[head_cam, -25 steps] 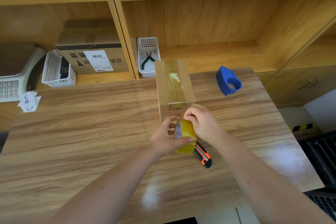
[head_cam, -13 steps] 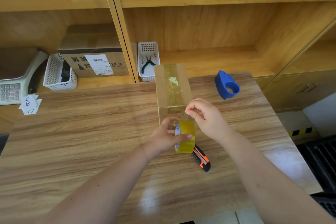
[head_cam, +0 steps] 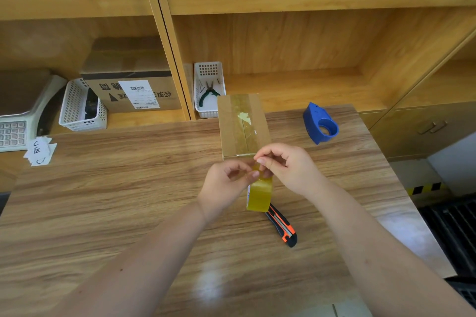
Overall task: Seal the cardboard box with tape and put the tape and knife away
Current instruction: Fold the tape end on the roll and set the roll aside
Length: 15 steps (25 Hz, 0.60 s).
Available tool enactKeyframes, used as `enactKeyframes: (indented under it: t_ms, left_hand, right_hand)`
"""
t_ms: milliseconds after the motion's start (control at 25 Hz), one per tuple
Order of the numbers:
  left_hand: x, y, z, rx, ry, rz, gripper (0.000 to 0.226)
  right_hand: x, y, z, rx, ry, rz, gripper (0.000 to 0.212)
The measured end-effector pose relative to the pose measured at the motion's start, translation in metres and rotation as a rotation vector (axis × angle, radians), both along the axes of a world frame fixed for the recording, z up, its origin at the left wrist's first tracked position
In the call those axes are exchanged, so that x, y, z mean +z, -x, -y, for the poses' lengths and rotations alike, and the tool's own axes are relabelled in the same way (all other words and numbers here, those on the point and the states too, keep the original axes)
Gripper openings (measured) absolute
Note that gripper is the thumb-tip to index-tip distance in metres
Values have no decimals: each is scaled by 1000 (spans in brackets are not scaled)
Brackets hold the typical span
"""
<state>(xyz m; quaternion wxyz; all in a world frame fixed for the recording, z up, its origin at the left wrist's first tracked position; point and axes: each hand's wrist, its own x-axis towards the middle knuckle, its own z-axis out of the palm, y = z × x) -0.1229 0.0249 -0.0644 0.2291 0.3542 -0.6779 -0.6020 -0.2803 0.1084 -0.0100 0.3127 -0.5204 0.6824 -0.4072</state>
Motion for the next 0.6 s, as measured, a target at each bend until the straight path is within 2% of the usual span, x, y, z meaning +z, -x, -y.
enactKeyframes:
  t_ms: [160,280,440,520,600]
  left_hand:
    - [8,5,-1,11,-46,-13,17]
    - [10,10,-4,46,-122,-24,25]
    - [13,15,-5,137,-195,-36,22]
    - [17,17,-4,177,-222,-29,26]
    - [19,19,-3,231,-218,-9,23]
  right_hand:
    - [-6,3,1,-106,43,49,22]
    - [-16,8,0,-155,43,119,39]
    - [-30,13,-10,-288,60,560,12]
    - [-36,12,-16,-265,75,722,9]
    - [-39,10,-21,-164,78,807,18]
